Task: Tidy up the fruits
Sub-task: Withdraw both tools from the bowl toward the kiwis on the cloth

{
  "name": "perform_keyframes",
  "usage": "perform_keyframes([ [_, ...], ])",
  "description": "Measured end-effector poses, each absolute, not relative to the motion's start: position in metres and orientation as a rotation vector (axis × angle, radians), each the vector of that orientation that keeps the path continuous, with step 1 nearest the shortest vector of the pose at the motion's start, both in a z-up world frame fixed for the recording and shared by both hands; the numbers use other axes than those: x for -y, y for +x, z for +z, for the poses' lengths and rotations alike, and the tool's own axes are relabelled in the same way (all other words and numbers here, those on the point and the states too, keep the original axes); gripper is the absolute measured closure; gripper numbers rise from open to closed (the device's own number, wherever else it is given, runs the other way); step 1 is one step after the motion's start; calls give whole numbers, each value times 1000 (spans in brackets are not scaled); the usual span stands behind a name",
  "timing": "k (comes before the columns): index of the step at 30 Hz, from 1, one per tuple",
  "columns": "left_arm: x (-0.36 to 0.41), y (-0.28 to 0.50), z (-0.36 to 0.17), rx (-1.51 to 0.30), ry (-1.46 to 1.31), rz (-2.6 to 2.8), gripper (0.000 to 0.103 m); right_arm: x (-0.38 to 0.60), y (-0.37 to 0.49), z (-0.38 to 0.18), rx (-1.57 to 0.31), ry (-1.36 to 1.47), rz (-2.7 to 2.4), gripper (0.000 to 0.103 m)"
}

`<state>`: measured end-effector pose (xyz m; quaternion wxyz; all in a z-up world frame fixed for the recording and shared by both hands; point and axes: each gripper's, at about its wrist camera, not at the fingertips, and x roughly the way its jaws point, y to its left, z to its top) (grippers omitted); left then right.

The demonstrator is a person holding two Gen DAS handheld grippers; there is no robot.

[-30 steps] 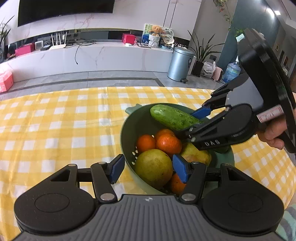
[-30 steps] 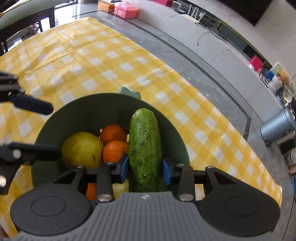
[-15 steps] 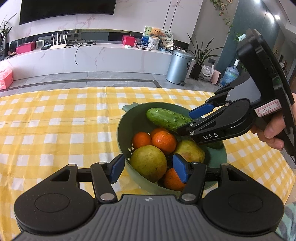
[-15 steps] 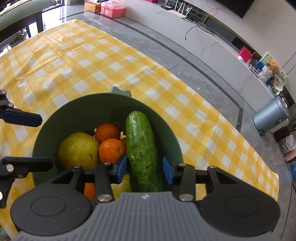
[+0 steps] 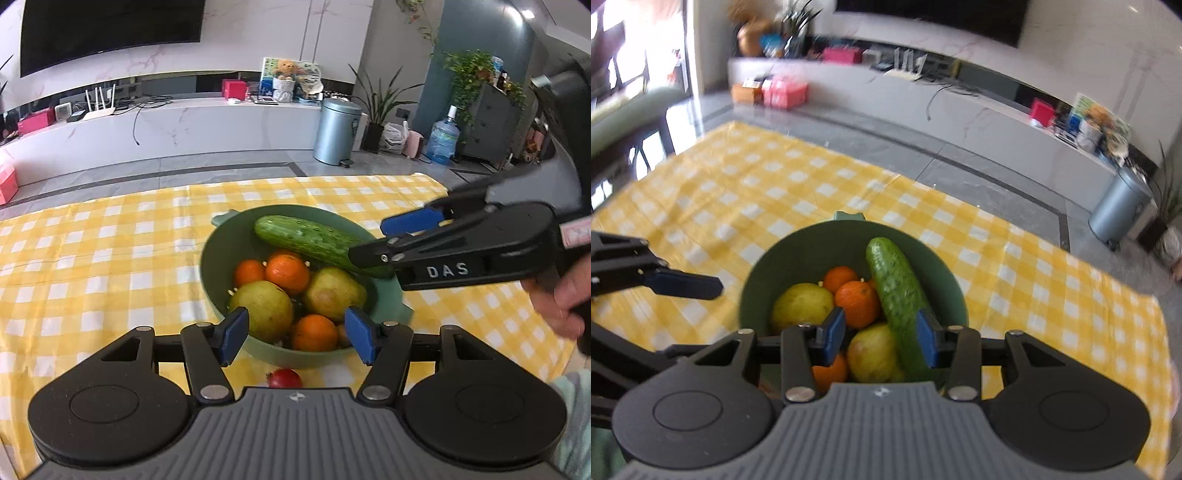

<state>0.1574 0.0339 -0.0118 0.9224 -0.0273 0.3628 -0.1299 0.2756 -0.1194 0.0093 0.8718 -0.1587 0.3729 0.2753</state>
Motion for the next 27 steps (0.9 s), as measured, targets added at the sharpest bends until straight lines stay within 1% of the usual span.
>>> perform_keyframes([
  [7, -28, 142, -15, -770, -35, -299, 33, 157, 224, -4, -741, -100, 494, 63],
  [14, -26, 134, -33, -817, -48, -309, 33, 173, 186, -41, -802, 63, 444, 62],
  [19, -30, 131, -45, -838, -75, -321, 33, 169, 173, -67, -837, 95, 406, 62],
  [27, -43, 128, -60, -821, -136, -322, 33, 157, 171, -86, -857, 75, 377, 62],
])
